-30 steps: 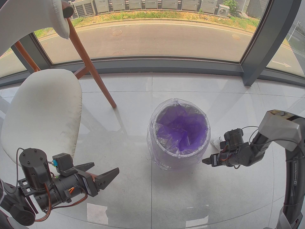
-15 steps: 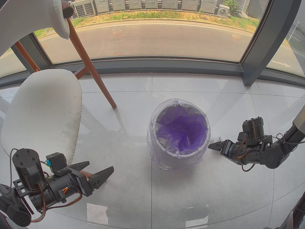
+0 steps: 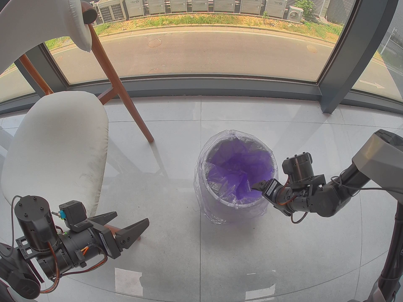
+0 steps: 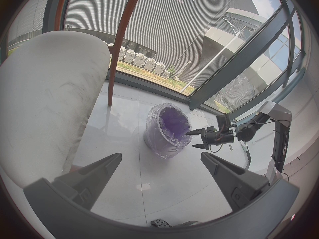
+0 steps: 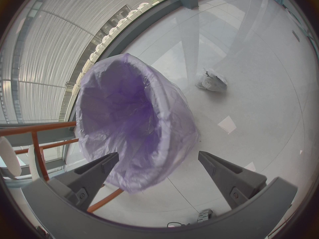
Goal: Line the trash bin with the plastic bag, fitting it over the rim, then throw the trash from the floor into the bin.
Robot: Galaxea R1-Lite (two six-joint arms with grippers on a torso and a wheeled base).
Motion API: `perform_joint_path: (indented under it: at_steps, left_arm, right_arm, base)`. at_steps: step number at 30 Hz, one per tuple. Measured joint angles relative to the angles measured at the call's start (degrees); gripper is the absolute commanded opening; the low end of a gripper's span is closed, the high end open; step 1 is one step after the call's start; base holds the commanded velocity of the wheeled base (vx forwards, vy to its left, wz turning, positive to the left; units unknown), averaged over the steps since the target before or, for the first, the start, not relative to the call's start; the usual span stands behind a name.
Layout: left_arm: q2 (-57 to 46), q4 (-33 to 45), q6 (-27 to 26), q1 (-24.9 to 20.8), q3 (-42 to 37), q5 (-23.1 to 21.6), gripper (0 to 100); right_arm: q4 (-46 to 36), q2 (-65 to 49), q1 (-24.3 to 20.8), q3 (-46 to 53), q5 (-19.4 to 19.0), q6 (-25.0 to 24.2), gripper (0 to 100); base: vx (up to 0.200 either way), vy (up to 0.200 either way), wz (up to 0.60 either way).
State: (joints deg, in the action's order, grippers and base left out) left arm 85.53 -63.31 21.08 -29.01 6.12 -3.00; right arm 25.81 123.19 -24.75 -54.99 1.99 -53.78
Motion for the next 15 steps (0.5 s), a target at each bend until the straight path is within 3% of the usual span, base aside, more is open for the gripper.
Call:
perform_joint_path:
  at_steps: [4,5,15]
  left_arm:
    - [0.0,0.0,0.0,0.0,0.0,0.0,100]
    - [0.0,0.0,0.0,0.0,0.0,0.0,100]
    - [0.2,0.0,0.1,0.0,-0.1,0.0,100]
  right_arm:
    - [-6.0,3.1,0.1,-7.8,0.9,-2.0,100]
    - [-7.7,3.9,0.2,-10.0,1.2,-2.5,0]
    - [-24.5,11.3,0.5,-27.5,4.1,-5.7,0]
  base:
    - [0.0,0.0,0.0]
    - [0.0,0.0,0.0]
    - [0.0,0.0,0.0]
